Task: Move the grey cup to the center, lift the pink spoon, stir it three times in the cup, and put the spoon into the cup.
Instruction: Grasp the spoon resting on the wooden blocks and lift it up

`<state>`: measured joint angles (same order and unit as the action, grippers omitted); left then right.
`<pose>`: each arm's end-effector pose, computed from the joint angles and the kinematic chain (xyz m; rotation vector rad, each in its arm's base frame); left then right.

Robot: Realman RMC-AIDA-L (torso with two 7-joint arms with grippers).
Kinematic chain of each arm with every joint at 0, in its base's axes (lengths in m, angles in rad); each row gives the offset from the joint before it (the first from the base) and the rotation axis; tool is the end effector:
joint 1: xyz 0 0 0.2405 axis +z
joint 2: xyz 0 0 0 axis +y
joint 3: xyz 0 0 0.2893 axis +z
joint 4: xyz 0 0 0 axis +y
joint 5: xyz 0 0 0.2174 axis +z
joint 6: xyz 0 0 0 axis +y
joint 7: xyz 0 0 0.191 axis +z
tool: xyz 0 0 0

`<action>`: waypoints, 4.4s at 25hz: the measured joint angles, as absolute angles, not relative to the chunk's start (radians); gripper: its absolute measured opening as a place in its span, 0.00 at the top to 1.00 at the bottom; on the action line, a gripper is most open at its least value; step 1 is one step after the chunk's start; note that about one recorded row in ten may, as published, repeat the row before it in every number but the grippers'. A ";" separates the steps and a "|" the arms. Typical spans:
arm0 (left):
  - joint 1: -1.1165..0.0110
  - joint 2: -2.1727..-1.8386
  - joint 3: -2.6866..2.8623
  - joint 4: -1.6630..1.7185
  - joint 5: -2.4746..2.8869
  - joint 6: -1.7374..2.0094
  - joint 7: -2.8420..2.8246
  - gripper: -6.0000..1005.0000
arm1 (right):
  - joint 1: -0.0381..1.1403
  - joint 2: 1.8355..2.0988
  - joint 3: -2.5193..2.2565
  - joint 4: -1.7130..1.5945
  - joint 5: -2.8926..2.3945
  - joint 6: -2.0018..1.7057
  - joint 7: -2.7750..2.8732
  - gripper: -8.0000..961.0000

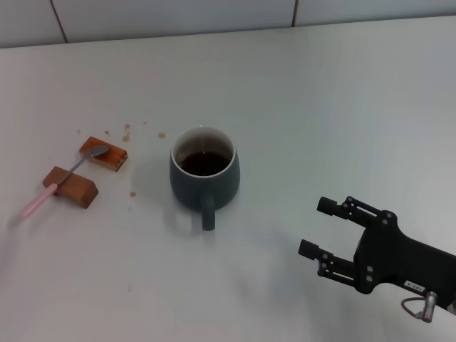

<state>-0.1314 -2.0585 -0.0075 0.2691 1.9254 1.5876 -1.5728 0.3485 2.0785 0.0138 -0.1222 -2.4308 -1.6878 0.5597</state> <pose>-0.4236 0.2367 -0.0051 -1.5157 -1.5380 -1.3057 0.3147 0.2477 -0.1052 -2.4856 0.3980 1.0064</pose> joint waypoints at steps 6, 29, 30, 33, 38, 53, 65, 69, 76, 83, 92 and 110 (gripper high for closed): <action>-0.133 -2.059 -0.008 0.258 1.958 1.573 -1.598 0.21 | 0.352 2.079 0.014 -0.123 -2.431 -1.688 0.560 0.21; -0.185 -2.061 0.005 0.212 2.018 1.499 -1.608 0.22 | 0.356 2.079 0.014 -0.123 -2.425 -1.687 0.562 0.21; -0.188 -2.060 0.005 0.209 2.019 1.495 -1.608 0.22 | 0.356 2.079 0.014 -0.123 -2.425 -1.687 0.562 0.21; -0.198 -2.060 0.005 0.204 2.026 1.483 -1.608 0.22 | 0.356 2.078 0.014 -0.123 -2.425 -1.687 0.562 0.21; -0.207 -2.061 0.005 0.195 2.026 1.470 -1.609 0.22 | 0.356 2.079 0.014 -0.123 -2.427 -1.687 0.563 0.21; -0.232 -2.061 0.005 0.172 2.040 1.430 -1.623 0.23 | 0.354 2.079 0.014 -0.120 -2.427 -1.687 0.563 0.21; -0.242 -2.060 0.004 0.170 2.035 1.410 -1.634 0.28 | 0.354 2.079 0.014 -0.120 -2.429 -1.687 0.563 0.21; -0.244 -2.060 0.005 0.170 2.037 1.402 -1.635 0.34 | 0.355 2.079 0.014 -0.118 -2.430 -1.687 0.563 0.21; -0.248 -2.061 0.004 0.170 2.039 1.376 -1.649 0.35 | 0.356 2.079 0.014 -0.118 -2.431 -1.687 0.563 0.21; -0.248 -2.062 0.004 0.169 2.034 1.372 -1.664 0.36 | 0.355 2.079 0.014 -0.120 -2.431 -1.688 0.563 0.21; -0.250 -2.062 0.005 0.167 2.038 1.377 -1.687 0.48 | 0.356 2.079 0.014 -0.119 -2.431 -1.689 0.560 0.21; -0.244 -2.062 0.005 0.157 2.035 1.378 -1.694 0.61 | 0.356 2.078 0.014 -0.118 -2.431 -1.689 0.557 0.21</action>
<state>-0.2443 -2.0616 0.0048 0.1566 2.0354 1.3784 -1.6942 0.3558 2.0785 0.0138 -0.1180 -2.4314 -1.6890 0.5569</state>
